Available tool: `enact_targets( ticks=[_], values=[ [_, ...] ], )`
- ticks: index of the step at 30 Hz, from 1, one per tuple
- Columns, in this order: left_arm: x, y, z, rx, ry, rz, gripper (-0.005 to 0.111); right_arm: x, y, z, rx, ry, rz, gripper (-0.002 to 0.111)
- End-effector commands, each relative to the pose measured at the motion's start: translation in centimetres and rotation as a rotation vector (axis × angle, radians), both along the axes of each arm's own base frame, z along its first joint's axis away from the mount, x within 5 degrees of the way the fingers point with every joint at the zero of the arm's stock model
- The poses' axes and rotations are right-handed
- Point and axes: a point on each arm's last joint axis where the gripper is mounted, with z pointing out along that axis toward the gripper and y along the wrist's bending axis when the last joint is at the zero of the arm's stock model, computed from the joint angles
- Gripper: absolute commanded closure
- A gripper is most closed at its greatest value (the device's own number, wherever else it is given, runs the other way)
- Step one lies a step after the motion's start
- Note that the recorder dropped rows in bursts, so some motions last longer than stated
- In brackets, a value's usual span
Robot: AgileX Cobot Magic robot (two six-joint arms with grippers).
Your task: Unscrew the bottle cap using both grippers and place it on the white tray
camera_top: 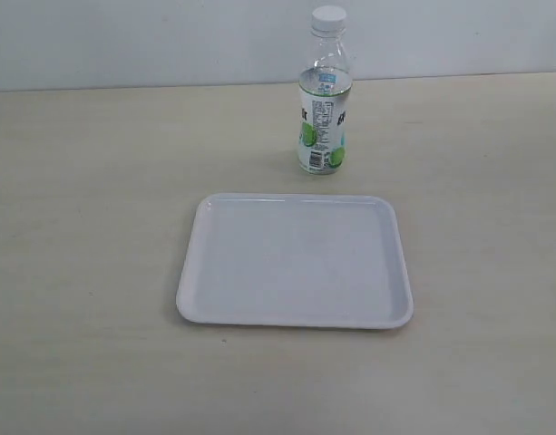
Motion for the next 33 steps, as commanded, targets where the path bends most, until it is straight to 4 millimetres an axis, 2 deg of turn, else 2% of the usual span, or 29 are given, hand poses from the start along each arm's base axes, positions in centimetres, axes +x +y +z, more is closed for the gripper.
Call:
enact_targets(
  ticks=[1, 6, 9, 12, 15, 19, 23, 26, 30, 31, 33],
  values=[
    [8.7, -3.0, -3.2, 0.062, 0.302, -0.153, 0.107, 0.0, 0.0, 0.0, -0.001, -0.010, -0.001, 0.108],
    [17.0, -6.9, -9.3, 0.178, 0.472, -0.369, 0.107, 0.0, 0.0, 0.0, -0.001, -0.010, -0.001, 0.108],
    [20.6, -8.6, -13.5, 0.237, 0.520, -0.466, 0.107, 0.0, 0.0, 0.0, -0.001, -0.010, -0.001, 0.108],
    [23.2, -9.9, -17.9, 0.287, 0.565, -0.557, 0.107, 0.0, 0.0, 0.0, -0.001, -0.010, -0.001, 0.108],
    [24.6, -11.3, -21.5, 0.323, 0.596, -0.634, 0.107, 0.0, 0.0, 0.0, -0.001, -0.010, -0.001, 0.108],
    [26.2, -13.9, -24.7, 0.333, 0.611, -0.669, 0.102, 0.0, 0.0, 0.0, -0.001, -0.010, -0.001, 0.108],
    [27.3, -16.4, -27.2, 0.383, 0.642, -0.693, 0.077, 0.0, 0.0, 0.0, -0.001, -0.010, -0.001, 0.108],
    [27.8, -17.9, -28.0, 0.427, 0.660, -0.703, 0.048, 0.0, 0.0, 0.0, -0.001, -0.010, -0.001, 0.108],
    [27.9, -19.0, -27.9, 0.449, 0.633, -0.729, 0.006, 0.0, 0.0, 0.0, -0.001, -0.010, -0.001, 0.108],
    [28.0, -19.0, -27.8, 0.446, 0.631, -0.731, 0.001, 0.0, 0.0, 0.0, -0.001, -0.010, -0.001, 0.108],
    [28.0, -19.3, -27.8, 0.441, 0.633, -0.727, 0.002, 0.0, 0.0, 0.0, -0.001, -0.010, -0.001, 0.108]
  ],
)
